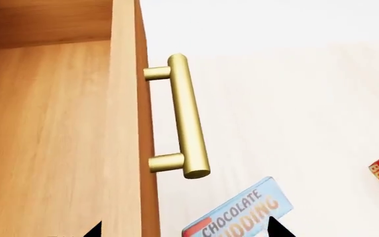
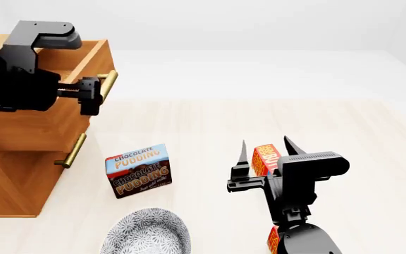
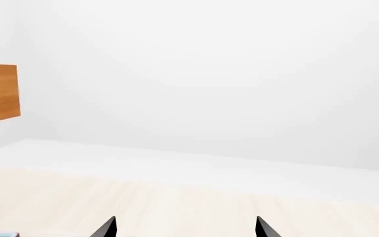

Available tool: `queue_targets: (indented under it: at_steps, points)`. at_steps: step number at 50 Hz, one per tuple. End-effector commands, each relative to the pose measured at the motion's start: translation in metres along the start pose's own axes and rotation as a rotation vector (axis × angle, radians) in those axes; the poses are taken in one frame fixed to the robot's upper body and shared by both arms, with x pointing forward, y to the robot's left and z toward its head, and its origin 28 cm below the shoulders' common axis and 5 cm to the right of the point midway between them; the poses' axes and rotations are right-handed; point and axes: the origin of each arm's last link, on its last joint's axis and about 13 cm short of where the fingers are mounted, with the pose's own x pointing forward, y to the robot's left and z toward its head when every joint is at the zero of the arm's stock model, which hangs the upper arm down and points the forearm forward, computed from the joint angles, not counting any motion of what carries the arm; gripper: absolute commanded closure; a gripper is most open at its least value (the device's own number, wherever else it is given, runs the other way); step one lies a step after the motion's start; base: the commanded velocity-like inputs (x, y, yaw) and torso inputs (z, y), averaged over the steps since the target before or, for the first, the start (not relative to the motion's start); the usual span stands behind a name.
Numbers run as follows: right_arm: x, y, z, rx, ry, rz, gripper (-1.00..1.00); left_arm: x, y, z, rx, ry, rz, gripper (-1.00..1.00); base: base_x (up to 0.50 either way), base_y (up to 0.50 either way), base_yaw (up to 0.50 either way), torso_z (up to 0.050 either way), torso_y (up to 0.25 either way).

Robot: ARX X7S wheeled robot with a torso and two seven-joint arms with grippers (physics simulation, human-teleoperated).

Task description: Put the butter at the front in the top drawer of the cabinet and close it.

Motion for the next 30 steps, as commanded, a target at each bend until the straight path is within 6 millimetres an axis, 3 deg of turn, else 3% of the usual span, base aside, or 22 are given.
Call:
queue_targets:
  at_steps: [1,30]
  points:
    - [0.000,0.000,-0.001,0.000,0.002,0.002,-1.00,0.001,-0.009,-0.010,0.051,0.069,-0.139,-1.00,0.00,0.00,0.00,0.000,0.000]
    - [-0.001,-0.002,0.000,0.008,0.000,-0.005,-1.00,-0.008,-0.036,0.004,0.177,0.037,-0.349,-1.00,0.00,0.00,0.00,0.000,0.000]
